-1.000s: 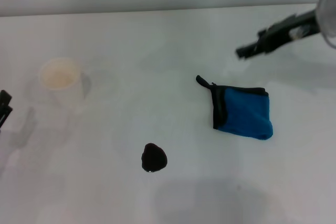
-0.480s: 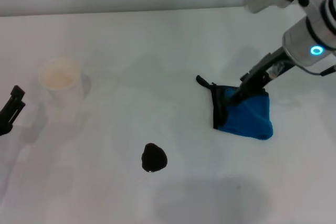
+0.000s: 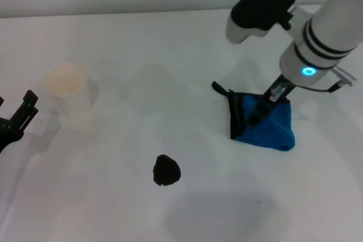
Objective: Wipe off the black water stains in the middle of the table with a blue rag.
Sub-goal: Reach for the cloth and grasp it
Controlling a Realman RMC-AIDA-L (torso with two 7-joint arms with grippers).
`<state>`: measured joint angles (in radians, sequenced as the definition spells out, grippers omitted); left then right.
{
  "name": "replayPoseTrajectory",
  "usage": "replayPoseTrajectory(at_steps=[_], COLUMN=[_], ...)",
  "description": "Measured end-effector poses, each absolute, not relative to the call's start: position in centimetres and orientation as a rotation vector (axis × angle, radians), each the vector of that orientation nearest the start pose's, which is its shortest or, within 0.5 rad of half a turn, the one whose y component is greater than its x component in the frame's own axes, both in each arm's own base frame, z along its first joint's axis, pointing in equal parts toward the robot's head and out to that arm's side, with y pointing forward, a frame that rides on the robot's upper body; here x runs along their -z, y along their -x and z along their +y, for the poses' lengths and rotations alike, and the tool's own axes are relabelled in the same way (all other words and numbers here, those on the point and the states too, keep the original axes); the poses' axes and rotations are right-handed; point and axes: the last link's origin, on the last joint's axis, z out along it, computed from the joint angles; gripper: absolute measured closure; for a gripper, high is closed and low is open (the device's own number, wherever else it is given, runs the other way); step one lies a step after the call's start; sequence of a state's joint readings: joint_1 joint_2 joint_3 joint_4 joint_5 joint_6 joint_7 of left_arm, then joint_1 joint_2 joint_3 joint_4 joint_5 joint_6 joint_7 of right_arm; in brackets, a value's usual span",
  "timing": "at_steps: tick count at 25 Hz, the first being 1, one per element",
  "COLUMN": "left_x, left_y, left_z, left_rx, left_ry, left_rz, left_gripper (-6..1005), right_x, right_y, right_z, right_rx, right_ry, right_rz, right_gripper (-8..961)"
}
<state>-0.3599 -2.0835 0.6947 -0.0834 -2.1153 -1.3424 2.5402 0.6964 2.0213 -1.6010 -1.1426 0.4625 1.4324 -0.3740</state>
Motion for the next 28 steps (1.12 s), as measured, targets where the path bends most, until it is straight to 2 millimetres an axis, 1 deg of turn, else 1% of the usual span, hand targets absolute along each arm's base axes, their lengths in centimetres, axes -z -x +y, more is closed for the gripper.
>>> replayPoseTrajectory(at_steps=[5,8,15,21,28], left_x=[3.9,3.9,3.8,3.6,3.6], left_y=[35.0,35.0,35.0,35.1,35.1], left_z=[26.8,26.9,27.0,27.0,27.1], left_rx=[0.909,0.909,0.907,0.901,0.900], left_ry=[1.745,1.744,1.748,1.748,1.747], left_rz=[-0.889,-0.887,-0.876,-0.875,-0.873], left_gripper=[112,112,111,111,112], right_x=[3.3,3.6,3.6,3.6,4.0], right_y=[-19.8,-20.0,-20.6,-21.5,-21.8], right_z=[37.2,37.3,37.4,37.5,37.6], right_rx=[0.764,0.769,0.793,0.833,0.858], right_ry=[2.420,2.412,2.396,2.373,2.368], right_rz=[0.960,0.964,0.971,0.989,1.001], right_gripper=[168,173,185,397,449])
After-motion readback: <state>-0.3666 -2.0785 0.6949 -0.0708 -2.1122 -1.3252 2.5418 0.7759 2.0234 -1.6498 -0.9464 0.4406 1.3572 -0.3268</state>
